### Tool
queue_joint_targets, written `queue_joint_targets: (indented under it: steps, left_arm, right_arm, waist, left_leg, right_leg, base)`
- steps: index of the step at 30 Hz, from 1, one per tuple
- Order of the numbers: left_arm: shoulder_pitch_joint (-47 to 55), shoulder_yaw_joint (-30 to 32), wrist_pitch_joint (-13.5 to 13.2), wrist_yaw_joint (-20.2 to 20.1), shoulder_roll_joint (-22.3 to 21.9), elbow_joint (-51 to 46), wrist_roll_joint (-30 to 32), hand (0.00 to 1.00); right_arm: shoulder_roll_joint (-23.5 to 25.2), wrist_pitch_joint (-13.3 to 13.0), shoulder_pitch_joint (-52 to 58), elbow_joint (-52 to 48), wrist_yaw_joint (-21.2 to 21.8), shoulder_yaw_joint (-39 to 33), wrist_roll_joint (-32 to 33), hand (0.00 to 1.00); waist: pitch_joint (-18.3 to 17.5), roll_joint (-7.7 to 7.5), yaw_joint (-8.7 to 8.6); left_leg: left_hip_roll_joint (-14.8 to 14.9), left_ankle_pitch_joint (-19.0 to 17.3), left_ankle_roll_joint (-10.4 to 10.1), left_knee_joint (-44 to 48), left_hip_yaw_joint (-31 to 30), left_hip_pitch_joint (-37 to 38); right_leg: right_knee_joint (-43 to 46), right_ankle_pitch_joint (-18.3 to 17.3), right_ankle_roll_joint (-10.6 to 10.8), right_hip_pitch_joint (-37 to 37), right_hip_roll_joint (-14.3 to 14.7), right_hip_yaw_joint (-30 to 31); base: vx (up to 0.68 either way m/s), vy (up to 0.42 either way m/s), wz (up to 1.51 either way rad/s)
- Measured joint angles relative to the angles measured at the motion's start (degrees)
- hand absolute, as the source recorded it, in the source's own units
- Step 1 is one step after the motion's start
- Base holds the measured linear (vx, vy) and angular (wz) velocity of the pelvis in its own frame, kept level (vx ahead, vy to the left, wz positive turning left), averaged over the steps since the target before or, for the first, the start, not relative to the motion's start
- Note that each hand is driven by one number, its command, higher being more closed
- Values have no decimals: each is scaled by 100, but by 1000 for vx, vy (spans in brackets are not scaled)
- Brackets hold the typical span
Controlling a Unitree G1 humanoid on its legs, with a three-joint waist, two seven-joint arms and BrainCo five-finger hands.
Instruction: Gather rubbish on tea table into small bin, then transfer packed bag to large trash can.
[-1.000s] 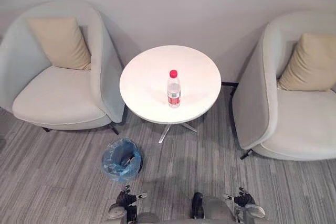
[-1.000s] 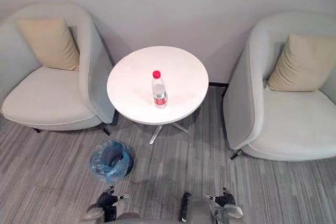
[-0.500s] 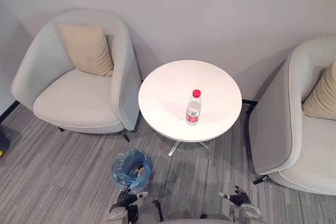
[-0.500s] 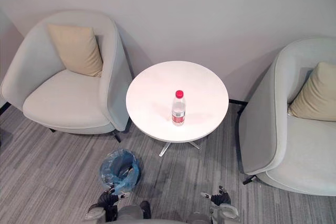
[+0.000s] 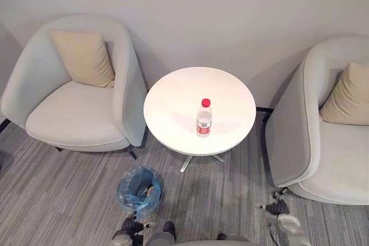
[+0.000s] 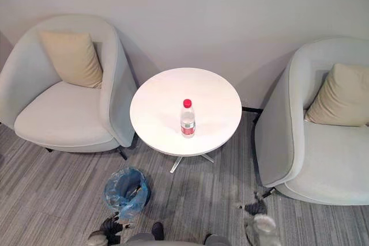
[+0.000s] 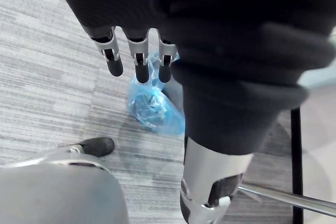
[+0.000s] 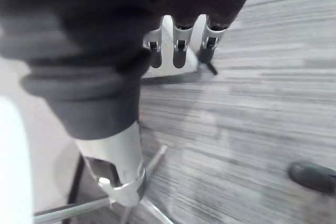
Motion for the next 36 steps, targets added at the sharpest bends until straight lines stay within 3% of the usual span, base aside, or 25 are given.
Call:
queue_joint_targets:
  steps: [3, 9, 18, 25, 31, 36]
  left_arm:
    - [117, -130, -5, 2, 72, -4, 6, 0]
    - [295, -234, -51, 3, 73, -57, 10, 0]
    - [297, -434, -136, 7, 85, -176, 12, 0]
    - [310, -455, -166, 21, 83, -176, 10, 0]
    - [284, -464, -187, 51, 32, -266, -3, 0]
    - [275, -489, -283, 139, 29, -411, -55, 0]
  right_arm:
    - [-155, -185, -1, -521, -14, 94, -84, 0]
    - [-221, -259, -129, -1062, -14, 187, -253, 0]
    - [-429, -376, -759, -1546, -234, 871, -255, 0]
    - [-422, -421, -1146, -1540, -356, 1234, -246, 0]
    - [-431, -419, -1766, -1242, -474, 1281, -119, 0]
    - [-422, -425, -2389, -1011, -524, 1478, 117, 0]
  waist:
    - [-24, -14, 1]
    - [-42, 8, 12]
    - [-39, 23, 14]
    - [1, 83, 48]
    - [185, 202, 162]
    - [405, 213, 176]
  left_leg:
    - [-26, 45, -4, -96, -33, 10]
    - [-74, 80, 20, -178, -189, -10]
    - [-81, 80, 20, -179, -400, -103]
    - [-98, 155, 32, -260, -572, -182]
    - [-91, 213, 12, -302, -639, -281]
    - [-98, 257, 15, -300, -759, -511]
  right_leg:
    - [-77, 5, 8, 10, 0, 14]
    - [-225, 39, 28, 61, 3, -23]
    - [-442, 142, 6, 147, 29, -48]
    - [-462, 167, 16, 106, 25, -159]
    - [-465, 172, 16, 16, 39, -207]
    - [-509, 193, -10, -123, 44, -346]
  base:
    - [15, 19, 5]
    - [76, -3, 5]
    - [25, -2, 4]
    - [-42, 6, 10]
    - [-14, -2, 4]
    - [9, -2, 13]
